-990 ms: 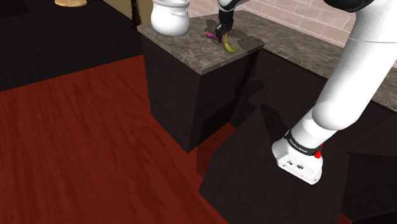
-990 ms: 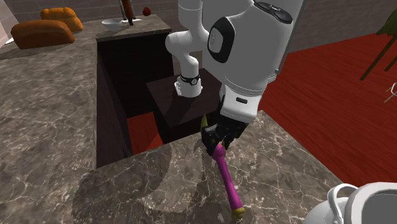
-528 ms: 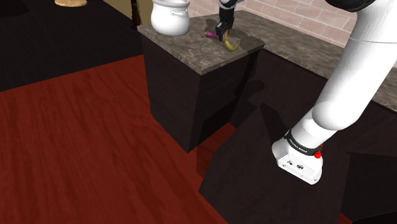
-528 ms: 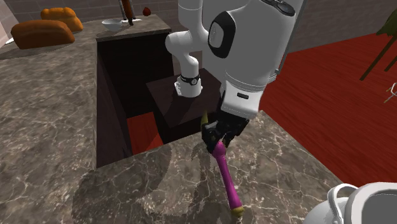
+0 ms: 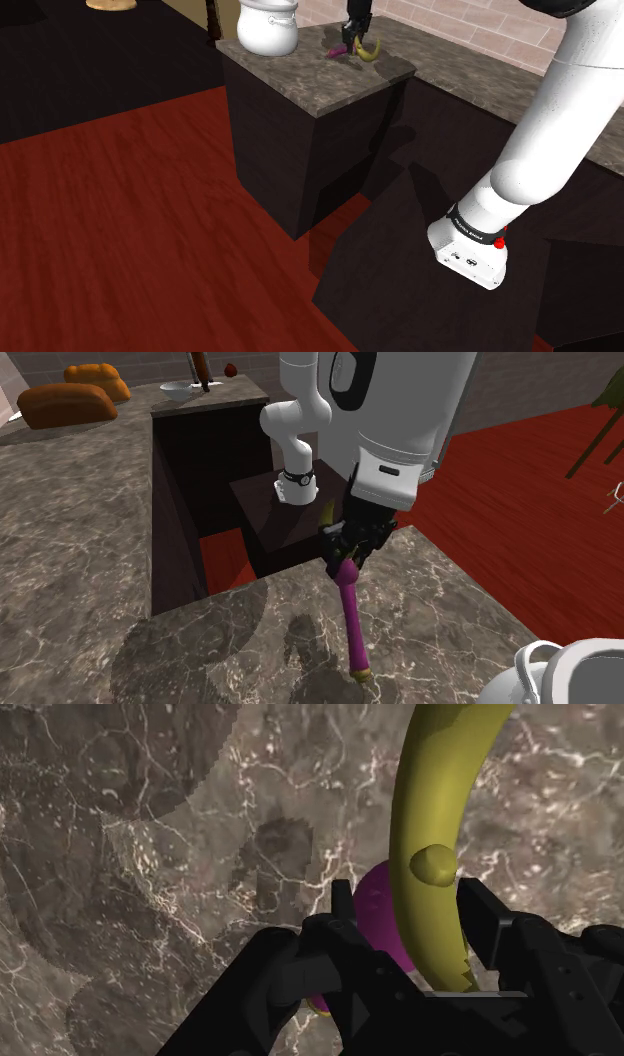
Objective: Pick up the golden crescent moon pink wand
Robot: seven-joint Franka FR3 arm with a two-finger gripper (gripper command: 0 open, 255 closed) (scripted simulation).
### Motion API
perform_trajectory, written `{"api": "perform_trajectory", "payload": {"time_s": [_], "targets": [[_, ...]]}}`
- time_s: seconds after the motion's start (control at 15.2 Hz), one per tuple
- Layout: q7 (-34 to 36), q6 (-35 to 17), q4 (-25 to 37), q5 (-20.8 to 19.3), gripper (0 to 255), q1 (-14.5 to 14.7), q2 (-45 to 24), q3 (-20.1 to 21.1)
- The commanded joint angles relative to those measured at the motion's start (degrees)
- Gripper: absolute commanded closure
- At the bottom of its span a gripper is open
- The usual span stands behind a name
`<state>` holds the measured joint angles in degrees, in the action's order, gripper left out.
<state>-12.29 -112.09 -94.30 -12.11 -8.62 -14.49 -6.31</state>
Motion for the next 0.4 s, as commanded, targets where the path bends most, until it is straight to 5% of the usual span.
{"api": "perform_trajectory", "payload": {"time_s": [0.0,0.33], "targets": [[-0.42,1.58,1.65,0.13,255,-0.04,-0.02,-0.02],[-0.88,3.86,3.75,0.27,255,-0.02,0.20,0.00]]}}
